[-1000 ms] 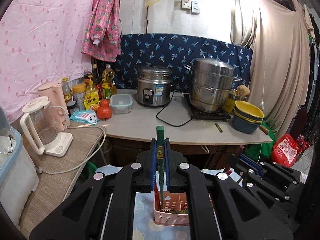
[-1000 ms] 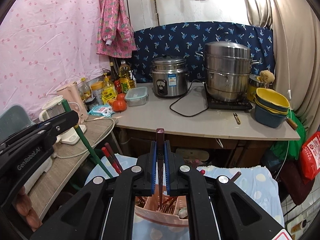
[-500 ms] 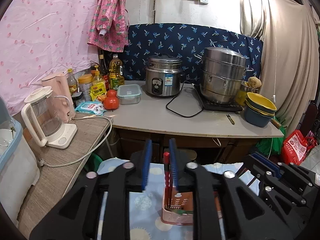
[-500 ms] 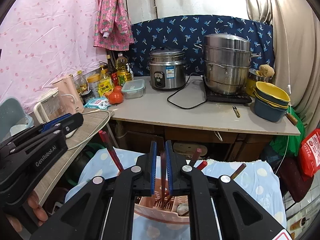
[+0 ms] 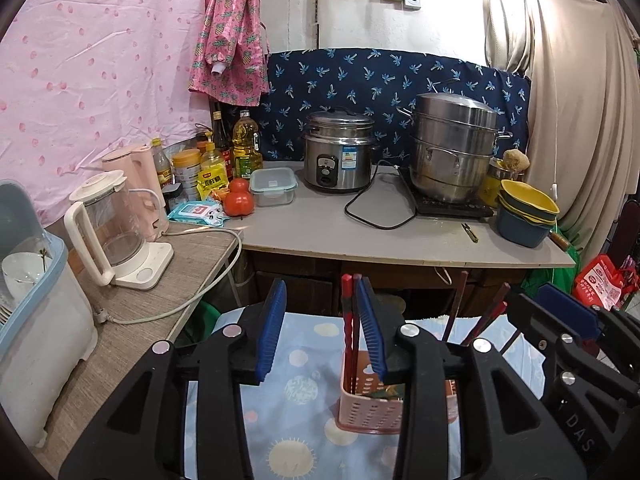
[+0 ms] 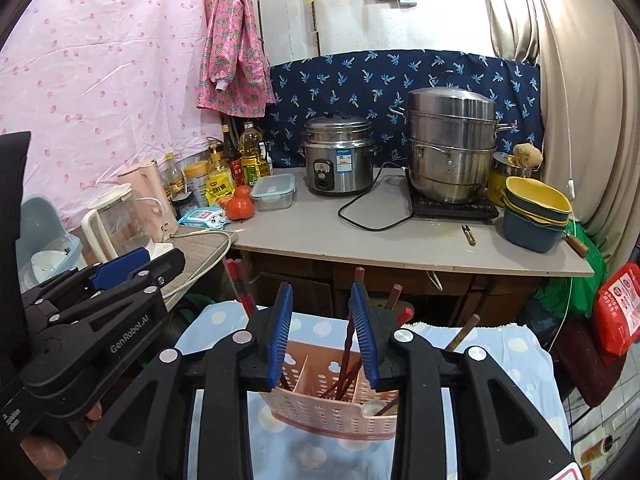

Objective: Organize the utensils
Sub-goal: 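Withdraw both open tools from the pink holder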

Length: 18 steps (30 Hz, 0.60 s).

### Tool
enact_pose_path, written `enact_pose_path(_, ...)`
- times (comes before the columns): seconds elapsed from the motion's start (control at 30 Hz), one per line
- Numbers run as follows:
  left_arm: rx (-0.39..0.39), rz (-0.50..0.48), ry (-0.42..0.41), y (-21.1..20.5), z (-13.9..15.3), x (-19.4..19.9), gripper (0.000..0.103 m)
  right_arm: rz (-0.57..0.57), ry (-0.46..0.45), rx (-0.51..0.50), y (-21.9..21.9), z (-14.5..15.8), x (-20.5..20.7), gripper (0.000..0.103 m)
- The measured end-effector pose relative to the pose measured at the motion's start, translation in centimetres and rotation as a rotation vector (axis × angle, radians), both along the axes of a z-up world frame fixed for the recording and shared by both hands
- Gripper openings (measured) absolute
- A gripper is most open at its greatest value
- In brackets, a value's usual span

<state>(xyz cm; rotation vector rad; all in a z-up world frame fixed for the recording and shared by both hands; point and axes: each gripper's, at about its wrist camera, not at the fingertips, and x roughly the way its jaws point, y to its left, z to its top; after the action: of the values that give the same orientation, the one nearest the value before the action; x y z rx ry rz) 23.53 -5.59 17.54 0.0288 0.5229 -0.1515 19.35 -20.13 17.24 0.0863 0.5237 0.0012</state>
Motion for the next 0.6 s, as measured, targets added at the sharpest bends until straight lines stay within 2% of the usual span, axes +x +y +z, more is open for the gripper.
enact_pose_path(0.1,0.002,-0.001,0.005,0.1,-0.1,-1.0,0.036,-0.002,-0.005,-0.007,0.3,0.1,-1.1,0.034)
enact_pose_path(0.2,0.008,0.004,0.006,0.4,-0.4,-2.0,0.047,-0.015,-0.011,-0.021,0.4,0.0,-2.5,0.037)
enact_pose_path(0.47,0.014,0.004,0.034,1.0,-1.6,-4.4,0.047,-0.037,0.043,0.001,-0.1,-2.1,-5.0,0.041)
enact_pose_path(0.6,0.026,0.006,0.051,1.1,-2.7,-5.4,0.052,-0.048,0.079,0.004,-0.1,-3.7,-5.9,0.042)
